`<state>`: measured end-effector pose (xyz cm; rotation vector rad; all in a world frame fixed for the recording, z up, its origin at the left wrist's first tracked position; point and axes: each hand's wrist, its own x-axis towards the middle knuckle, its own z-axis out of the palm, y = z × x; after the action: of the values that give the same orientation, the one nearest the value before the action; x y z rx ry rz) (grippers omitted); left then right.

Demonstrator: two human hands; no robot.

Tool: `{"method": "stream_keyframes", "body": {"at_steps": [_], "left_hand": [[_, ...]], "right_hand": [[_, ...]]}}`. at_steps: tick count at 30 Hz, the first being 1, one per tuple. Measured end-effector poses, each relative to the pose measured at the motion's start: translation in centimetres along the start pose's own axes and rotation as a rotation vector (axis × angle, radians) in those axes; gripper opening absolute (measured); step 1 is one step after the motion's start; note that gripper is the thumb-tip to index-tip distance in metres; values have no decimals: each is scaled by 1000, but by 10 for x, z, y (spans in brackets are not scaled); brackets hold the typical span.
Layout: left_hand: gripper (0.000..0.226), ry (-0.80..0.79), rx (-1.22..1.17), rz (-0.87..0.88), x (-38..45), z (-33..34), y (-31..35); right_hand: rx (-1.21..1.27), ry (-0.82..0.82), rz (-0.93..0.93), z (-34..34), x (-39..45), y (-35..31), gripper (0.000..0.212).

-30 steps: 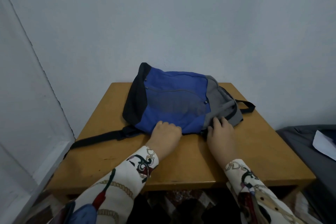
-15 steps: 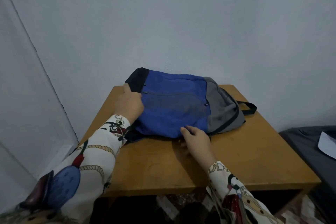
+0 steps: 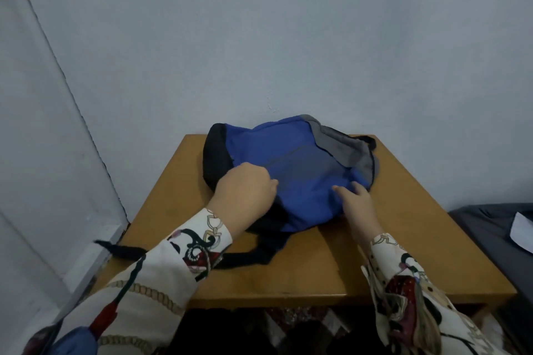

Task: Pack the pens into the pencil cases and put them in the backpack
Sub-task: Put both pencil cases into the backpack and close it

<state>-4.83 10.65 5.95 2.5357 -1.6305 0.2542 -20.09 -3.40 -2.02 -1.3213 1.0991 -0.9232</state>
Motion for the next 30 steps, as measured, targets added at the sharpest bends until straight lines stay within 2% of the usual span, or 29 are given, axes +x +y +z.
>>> {"method": "stream_keyframes", "body": {"at_steps": [3, 5, 6, 8, 10, 12, 13, 15, 18, 20, 26, 30], "left_hand": [[48, -72, -229, 159, -9, -16, 19], [29, -112, -456, 225, -9, -26, 21], [23, -82, -541, 215, -6, -29, 18], [39, 60, -596, 133, 9, -29, 0], [55, 163, -383, 53, 31, -17, -30], [59, 128, -137, 9, 50, 0, -63], [59, 76, -88, -7, 56, 8, -78], [56, 10, -46, 10, 61, 21, -100], [42, 63, 10, 78, 59, 29, -114], [35, 79, 39, 80, 51, 26, -113], [25, -4, 175, 138, 27, 10, -102], [12, 22, 130, 181, 19, 3, -84]], "right_hand": [[140, -14, -24, -5, 3, 2, 84], [119, -5, 21, -8, 4, 5, 85], [95, -12, 50, -8, 1, 5, 83], [79, -58, 69, -10, -3, 6, 81], [78, -71, 75, -13, -7, 8, 80], [53, -62, 60, -15, -11, 5, 80], [41, -58, 49, -17, -11, 5, 80], [28, -38, 31, -17, -9, 6, 81], [10, -16, 35, -16, -5, 9, 76], [-12, -4, 31, -16, -3, 10, 73], [14, 37, 51, -28, 17, 14, 74], [74, 87, 95, -39, 32, 10, 73]]}}
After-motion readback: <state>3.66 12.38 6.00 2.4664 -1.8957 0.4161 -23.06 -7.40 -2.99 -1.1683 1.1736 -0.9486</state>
